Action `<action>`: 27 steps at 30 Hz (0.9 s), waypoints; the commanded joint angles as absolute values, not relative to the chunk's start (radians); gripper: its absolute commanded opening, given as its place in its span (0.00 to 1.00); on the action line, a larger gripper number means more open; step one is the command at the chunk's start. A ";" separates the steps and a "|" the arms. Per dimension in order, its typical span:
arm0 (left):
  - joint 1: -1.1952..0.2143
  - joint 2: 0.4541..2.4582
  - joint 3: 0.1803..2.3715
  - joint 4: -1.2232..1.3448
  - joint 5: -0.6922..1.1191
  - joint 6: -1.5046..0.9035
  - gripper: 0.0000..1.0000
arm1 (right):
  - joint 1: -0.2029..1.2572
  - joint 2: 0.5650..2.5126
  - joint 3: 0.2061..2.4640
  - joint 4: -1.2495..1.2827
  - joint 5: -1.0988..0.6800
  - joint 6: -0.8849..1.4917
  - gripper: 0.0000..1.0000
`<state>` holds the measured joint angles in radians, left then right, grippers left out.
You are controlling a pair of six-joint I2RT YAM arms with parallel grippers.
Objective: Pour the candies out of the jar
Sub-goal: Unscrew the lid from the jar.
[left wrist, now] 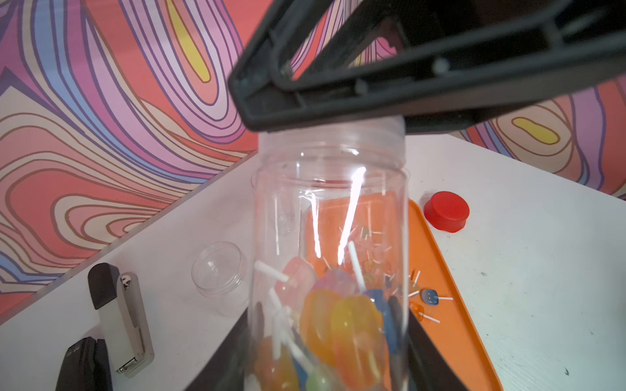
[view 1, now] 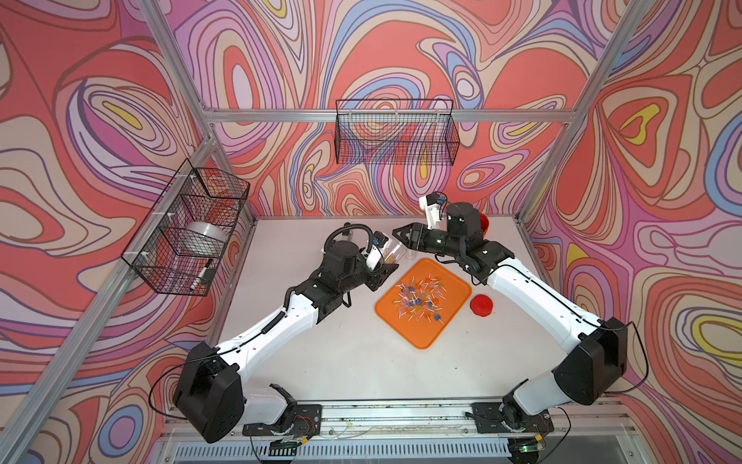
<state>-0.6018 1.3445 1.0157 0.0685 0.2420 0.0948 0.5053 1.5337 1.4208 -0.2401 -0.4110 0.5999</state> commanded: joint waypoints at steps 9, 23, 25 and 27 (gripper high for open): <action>-0.586 1.306 1.039 0.130 0.280 0.073 0.00 | 0.503 1.544 1.436 -0.275 -0.423 0.603 0.64; -0.587 1.318 1.038 0.159 0.220 0.048 0.00 | 0.504 1.558 1.413 -0.222 -0.443 0.704 0.73; -0.589 1.318 1.035 0.165 0.218 0.041 0.00 | 0.504 1.563 1.414 -0.225 -0.437 0.703 0.75; -0.589 1.315 1.031 0.175 0.223 0.037 0.00 | 0.504 1.568 1.417 -0.240 -0.414 0.692 0.76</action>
